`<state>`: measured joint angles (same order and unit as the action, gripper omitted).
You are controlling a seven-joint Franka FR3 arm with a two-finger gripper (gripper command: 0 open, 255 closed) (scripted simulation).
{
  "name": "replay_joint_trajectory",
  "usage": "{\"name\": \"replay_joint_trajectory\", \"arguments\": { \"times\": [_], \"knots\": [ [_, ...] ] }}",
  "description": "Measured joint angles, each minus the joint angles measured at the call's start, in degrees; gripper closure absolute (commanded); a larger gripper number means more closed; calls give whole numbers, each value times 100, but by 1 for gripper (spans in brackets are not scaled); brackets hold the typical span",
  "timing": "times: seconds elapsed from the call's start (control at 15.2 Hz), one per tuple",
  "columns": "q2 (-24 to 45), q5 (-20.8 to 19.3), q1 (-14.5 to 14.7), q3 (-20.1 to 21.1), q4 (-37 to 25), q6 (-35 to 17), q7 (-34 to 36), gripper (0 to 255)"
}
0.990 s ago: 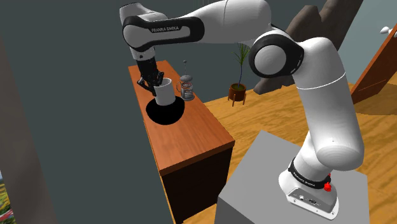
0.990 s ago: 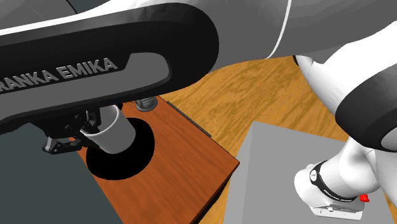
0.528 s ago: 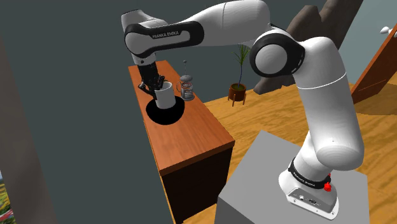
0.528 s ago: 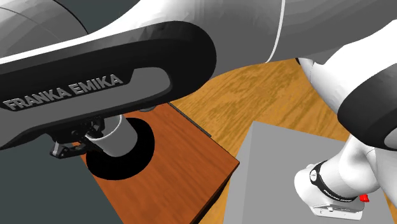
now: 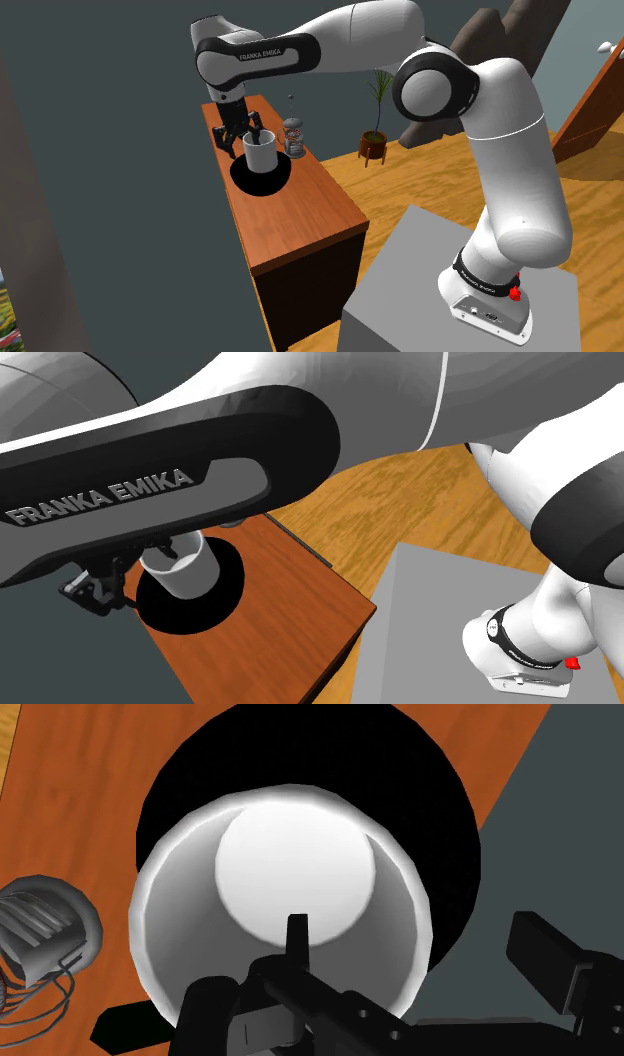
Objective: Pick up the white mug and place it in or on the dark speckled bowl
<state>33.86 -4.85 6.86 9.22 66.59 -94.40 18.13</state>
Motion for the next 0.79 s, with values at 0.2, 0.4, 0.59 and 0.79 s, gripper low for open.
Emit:
{"name": "replay_joint_trajectory", "arguments": {
  "times": [0.2, 0.4, 0.59, 0.79],
  "knots": [
    [62, -5, 22, -1, -337, 269, -8, 0],
    [260, -24, 75, -9, -1091, 820, -26, 0],
    [325, -31, 95, -11, -1259, 929, -22, 0],
    [336, -32, 98, -11, -1285, 947, -22, 0]
  ]
}}
